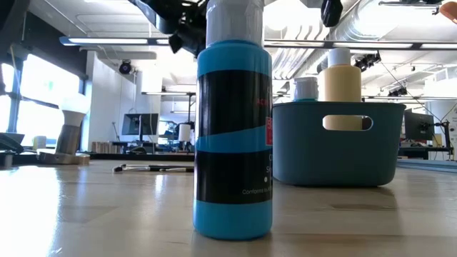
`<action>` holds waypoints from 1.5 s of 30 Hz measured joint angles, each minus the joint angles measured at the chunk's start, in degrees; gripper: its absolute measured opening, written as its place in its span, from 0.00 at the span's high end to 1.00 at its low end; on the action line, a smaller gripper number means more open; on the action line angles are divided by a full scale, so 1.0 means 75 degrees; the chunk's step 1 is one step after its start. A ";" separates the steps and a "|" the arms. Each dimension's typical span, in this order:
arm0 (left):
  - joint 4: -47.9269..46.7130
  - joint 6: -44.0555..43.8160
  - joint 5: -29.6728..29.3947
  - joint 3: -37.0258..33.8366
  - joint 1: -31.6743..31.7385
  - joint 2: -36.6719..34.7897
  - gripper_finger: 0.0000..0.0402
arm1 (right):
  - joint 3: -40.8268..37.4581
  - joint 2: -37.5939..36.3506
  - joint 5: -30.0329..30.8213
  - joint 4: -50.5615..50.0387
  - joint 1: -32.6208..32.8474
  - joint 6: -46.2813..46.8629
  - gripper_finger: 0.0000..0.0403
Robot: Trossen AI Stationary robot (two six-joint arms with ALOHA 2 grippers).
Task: Pick & Place Paint Supplies
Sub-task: Adjust the blue bin
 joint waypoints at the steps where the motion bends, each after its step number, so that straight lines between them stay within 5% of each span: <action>1: 0.0177 -0.0298 -0.0058 0.0000 -0.0069 0.0118 1.00 | 0.0000 0.0000 0.0001 0.0000 0.0002 -0.0007 0.67; 17: 0.0772 -0.1539 -0.1244 0.0005 -0.0811 0.0901 0.99 | 0.0000 0.0000 -0.0241 -0.0348 0.0002 -0.0085 0.67; 30: 0.0811 -0.1753 -0.2144 0.0000 -0.0840 0.0906 0.76 | 0.0000 -0.0029 -0.0426 -0.0460 0.0005 -0.0077 0.67; 40: 0.0817 -0.0909 -0.2410 0.0715 -0.0961 0.0912 0.91 | 0.0000 -0.0642 -0.1141 -0.0637 -0.0003 -0.0412 0.68; 45: 0.0807 -0.0786 -0.2807 0.0899 -0.1007 0.0912 0.99 | 0.0009 -0.1518 -0.1238 -0.1709 0.0002 -0.0695 0.79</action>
